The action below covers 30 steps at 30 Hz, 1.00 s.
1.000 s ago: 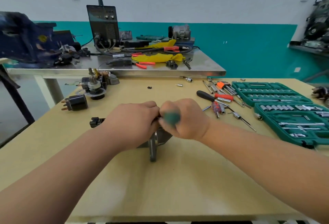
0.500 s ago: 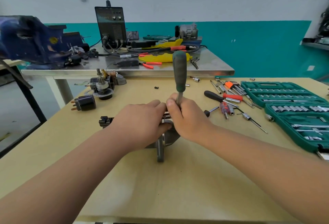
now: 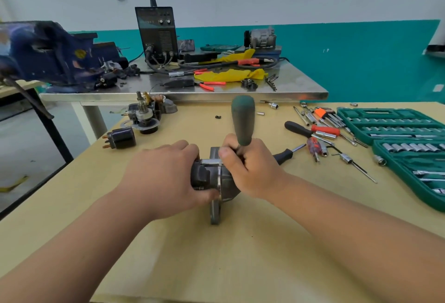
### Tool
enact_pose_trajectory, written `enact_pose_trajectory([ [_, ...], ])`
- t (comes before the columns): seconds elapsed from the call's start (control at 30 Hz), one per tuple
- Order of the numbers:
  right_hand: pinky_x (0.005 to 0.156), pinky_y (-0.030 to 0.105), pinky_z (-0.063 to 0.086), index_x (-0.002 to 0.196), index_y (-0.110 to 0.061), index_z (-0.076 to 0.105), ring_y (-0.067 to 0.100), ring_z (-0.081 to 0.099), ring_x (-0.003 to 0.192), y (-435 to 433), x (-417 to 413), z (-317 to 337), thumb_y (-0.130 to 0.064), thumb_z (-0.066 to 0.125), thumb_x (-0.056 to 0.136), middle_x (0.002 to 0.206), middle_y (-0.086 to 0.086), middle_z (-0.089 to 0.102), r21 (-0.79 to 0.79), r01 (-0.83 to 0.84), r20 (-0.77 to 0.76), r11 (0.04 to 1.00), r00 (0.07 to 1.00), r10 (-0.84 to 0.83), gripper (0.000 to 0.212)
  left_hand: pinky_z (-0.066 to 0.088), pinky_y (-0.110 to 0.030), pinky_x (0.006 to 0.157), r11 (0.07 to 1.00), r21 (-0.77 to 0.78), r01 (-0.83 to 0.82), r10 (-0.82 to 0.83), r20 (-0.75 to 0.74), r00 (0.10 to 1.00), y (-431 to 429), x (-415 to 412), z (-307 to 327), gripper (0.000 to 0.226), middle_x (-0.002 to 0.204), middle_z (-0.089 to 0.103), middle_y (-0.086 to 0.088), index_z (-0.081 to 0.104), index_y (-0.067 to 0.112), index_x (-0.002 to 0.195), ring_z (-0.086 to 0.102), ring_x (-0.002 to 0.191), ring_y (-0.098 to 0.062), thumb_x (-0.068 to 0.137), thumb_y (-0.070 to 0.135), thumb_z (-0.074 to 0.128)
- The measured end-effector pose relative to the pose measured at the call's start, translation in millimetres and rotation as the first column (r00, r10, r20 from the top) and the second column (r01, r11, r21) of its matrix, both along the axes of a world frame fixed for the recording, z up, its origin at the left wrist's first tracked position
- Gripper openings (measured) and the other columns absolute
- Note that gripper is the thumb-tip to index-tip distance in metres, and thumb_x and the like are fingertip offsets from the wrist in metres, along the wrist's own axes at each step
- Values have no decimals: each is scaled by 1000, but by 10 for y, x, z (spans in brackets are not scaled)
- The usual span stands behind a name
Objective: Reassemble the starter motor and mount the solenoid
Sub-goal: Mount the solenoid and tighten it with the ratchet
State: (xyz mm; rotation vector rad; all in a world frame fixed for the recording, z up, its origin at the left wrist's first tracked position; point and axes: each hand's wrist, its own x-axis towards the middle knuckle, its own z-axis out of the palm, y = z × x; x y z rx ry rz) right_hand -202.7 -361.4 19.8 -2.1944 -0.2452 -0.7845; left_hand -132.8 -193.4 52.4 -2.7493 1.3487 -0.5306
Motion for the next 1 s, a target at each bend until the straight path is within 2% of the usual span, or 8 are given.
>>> enact_pose_trajectory([
  [0.13, 45, 16, 31, 58, -24, 39, 4, 36, 44, 32, 43, 15, -29, 40, 98, 44, -13, 37, 161, 79, -108, 984, 992, -62, 40, 25, -21, 44, 997, -77, 19, -13, 75, 997, -33, 15, -69, 59, 76, 46, 13, 47, 34, 83, 46, 62, -7, 59, 85, 29],
  [0.3, 36, 16, 27, 53, -23, 33, 5, 28, 35, 100, 33, 105, -44, 39, 97, 37, -11, 27, 252, 242, -290, 937, 943, -166, 49, 24, -18, 42, 983, -177, 51, -29, 124, 992, -32, -33, -137, 49, 68, 55, 10, 60, 24, 76, 51, 54, -14, 64, 69, 47],
  [0.4, 38, 21, 25, 59, -22, 35, 10, 26, 32, 95, 39, 162, -50, 40, 93, 39, -11, 27, 366, 304, -469, 880, 877, -108, 45, 31, -23, 44, 978, -196, 66, -36, 153, 988, -33, -64, -168, 49, 66, 57, 6, 63, 19, 75, 54, 53, -18, 66, 65, 49],
  [0.5, 37, 20, 24, 65, -21, 36, 11, 25, 33, 99, 30, 186, -51, 42, 92, 41, -9, 27, 430, 289, -516, 855, 856, -30, 41, 38, -25, 48, 986, -158, 56, -34, 140, 990, -9, -47, -162, 57, 77, 58, 9, 59, 24, 88, 56, 65, -15, 66, 75, 43],
  [0.6, 52, 33, 43, 62, -22, 37, 13, 36, 44, 43, -70, 155, -54, 41, 89, 45, -10, 31, 277, 233, -392, 932, 913, -112, 43, 38, -26, 53, 991, -78, 104, -98, 82, 992, 56, 28, -120, 62, 87, 55, 12, 52, 30, 101, 56, 75, -13, 63, 79, 46],
  [0.73, 49, 18, 31, 65, -10, 45, 4, 38, 49, -66, -336, -82, -50, 41, 86, 52, -7, 38, 75, 137, -118, 988, 985, -128, 46, 42, -27, 61, 992, -28, 124, -124, 19, 992, 76, 44, -84, 59, 96, 54, 13, 47, 35, 109, 54, 84, -12, 66, 75, 52],
  [0.87, 51, 18, 29, 63, -33, 44, 3, 45, 52, 11, -398, -194, -39, 49, 88, 56, -19, 49, -121, 74, -72, 990, 994, -83, 26, 42, -28, 61, 994, -12, 110, -110, 6, 994, 65, 37, -72, 72, 96, 52, 14, 46, 35, 111, 53, 84, -11, 57, 83, 44],
  [1.0, 51, 32, 38, 71, -8, 53, 4, 37, 56, 90, -361, -211, -39, 46, 88, 64, -14, 40, -215, 66, 46, 975, 997, -57, 36, 42, -29, 60, 993, -31, 114, -114, 23, 993, 67, 32, -79, 79, 94, 53, 14, 46, 34, 108, 55, 84, -12, 54, 90, 35],
])
